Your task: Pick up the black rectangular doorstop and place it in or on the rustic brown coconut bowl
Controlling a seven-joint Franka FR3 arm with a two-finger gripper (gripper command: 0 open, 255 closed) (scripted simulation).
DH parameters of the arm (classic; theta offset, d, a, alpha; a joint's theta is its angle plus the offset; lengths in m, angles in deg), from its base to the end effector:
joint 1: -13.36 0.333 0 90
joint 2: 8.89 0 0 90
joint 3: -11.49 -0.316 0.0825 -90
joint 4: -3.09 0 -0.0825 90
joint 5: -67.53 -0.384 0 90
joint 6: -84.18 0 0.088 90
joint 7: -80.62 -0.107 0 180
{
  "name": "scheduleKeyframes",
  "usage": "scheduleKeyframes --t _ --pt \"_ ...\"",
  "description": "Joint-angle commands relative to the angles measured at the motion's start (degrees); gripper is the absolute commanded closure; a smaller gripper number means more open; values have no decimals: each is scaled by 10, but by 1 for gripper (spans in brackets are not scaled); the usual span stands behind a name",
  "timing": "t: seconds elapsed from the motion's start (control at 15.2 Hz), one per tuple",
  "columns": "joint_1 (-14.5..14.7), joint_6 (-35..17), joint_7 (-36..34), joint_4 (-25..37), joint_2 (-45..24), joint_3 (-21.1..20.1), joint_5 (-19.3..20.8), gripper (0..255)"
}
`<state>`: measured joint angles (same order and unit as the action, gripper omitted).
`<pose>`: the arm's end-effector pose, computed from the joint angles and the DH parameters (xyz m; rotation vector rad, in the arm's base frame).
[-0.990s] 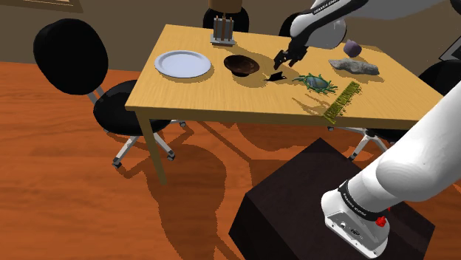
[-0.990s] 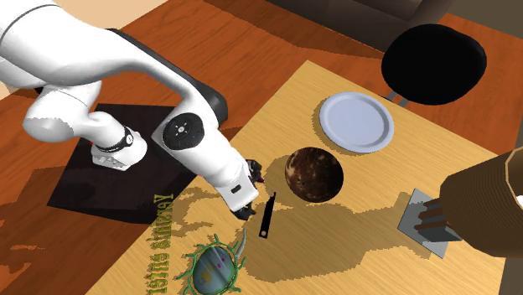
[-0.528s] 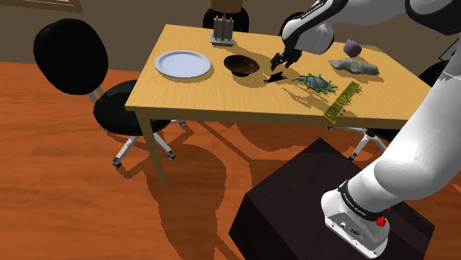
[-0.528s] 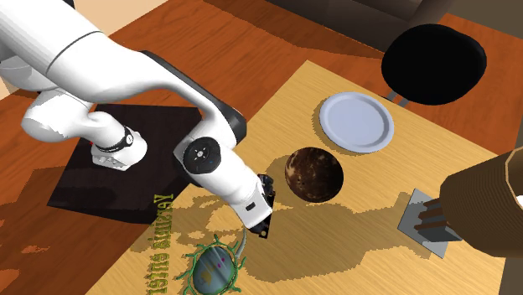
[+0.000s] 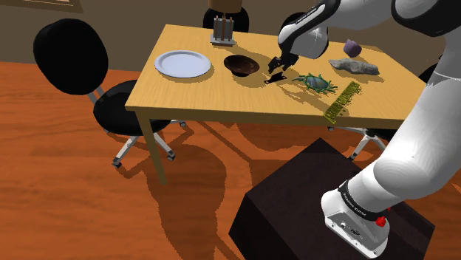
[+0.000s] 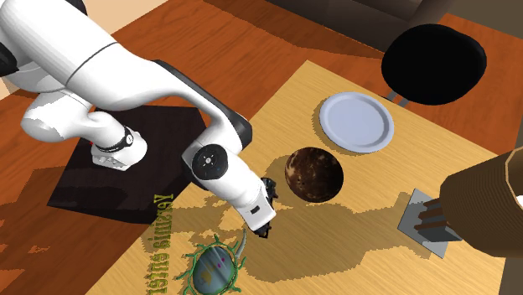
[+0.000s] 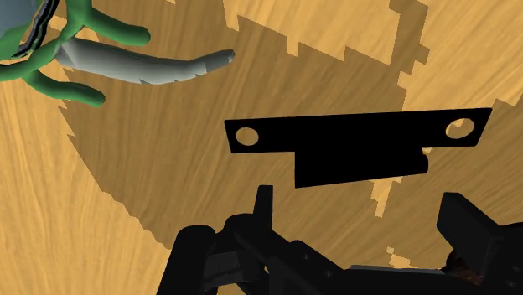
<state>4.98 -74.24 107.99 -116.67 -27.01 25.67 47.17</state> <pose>0.5633 -0.2438 0.3138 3.0183 -0.2972 0.5946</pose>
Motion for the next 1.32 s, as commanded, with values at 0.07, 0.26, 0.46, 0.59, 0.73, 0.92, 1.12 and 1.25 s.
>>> scheduleKeyframes --t 0.07,0.26,0.46,0.59,0.73,0.92,1.12,1.25 --pt "0 0 0 0 0 0 0 0" --pt "0 0 0 0 0 0 0 255" --pt "0 0 0 0 0 0 0 255" --pt "0 0 0 0 0 0 0 255" --pt "0 0 0 0 0 0 0 255" --pt "-9 -40 38 -41 28 -17 -23 0" --pt "-79 -144 247 -146 102 -120 -196 0" --pt "-92 -154 280 -144 97 -139 -228 0"
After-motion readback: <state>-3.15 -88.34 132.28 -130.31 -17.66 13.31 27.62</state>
